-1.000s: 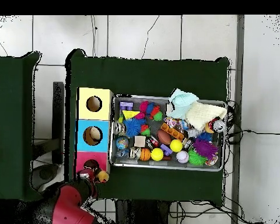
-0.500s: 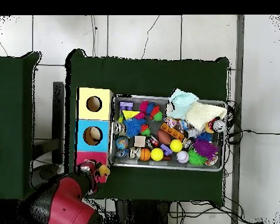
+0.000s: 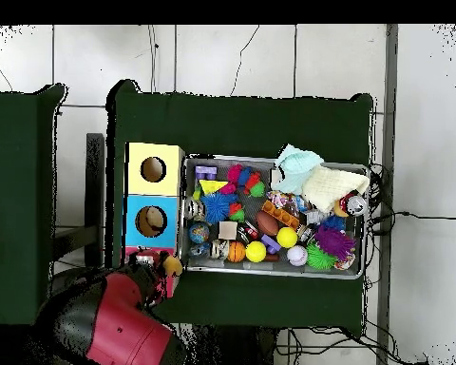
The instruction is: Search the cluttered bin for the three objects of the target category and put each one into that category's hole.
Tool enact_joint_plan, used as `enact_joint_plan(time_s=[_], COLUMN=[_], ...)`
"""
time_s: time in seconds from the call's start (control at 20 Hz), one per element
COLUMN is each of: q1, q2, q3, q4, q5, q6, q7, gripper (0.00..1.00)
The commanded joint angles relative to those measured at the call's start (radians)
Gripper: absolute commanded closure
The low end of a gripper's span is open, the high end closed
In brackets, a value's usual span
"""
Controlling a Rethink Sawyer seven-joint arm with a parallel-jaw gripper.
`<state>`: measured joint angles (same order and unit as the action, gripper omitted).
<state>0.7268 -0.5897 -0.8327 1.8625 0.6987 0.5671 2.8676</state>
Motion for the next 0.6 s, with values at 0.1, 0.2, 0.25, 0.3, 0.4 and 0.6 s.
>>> enact_joint_plan(time_s=[0.1, 0.2, 0.25, 0.3, 0.4, 0.6], q1=[-0.074, -0.091, -0.100, -0.108, -0.124, -0.073], q2=[-0.045, -0.044, -0.039, -0.038, -0.026, 0.037], q3=[0.053, 0.078, 0.094, 0.107, 0.130, 0.082], q4=[-0.135, -0.127, -0.118, -0.111, -0.096, -0.112], q5=[-0.080, -0.083, -0.083, -0.086, -0.088, -0.097], q6=[0.132, 0.095, 0.062, 0.040, -0.014, -0.019], q7=[0.054, 0.049, 0.047, 0.045, 0.044, 0.132], gripper=[1.00, 1.00, 1.00, 1.00, 1.00, 1.00])
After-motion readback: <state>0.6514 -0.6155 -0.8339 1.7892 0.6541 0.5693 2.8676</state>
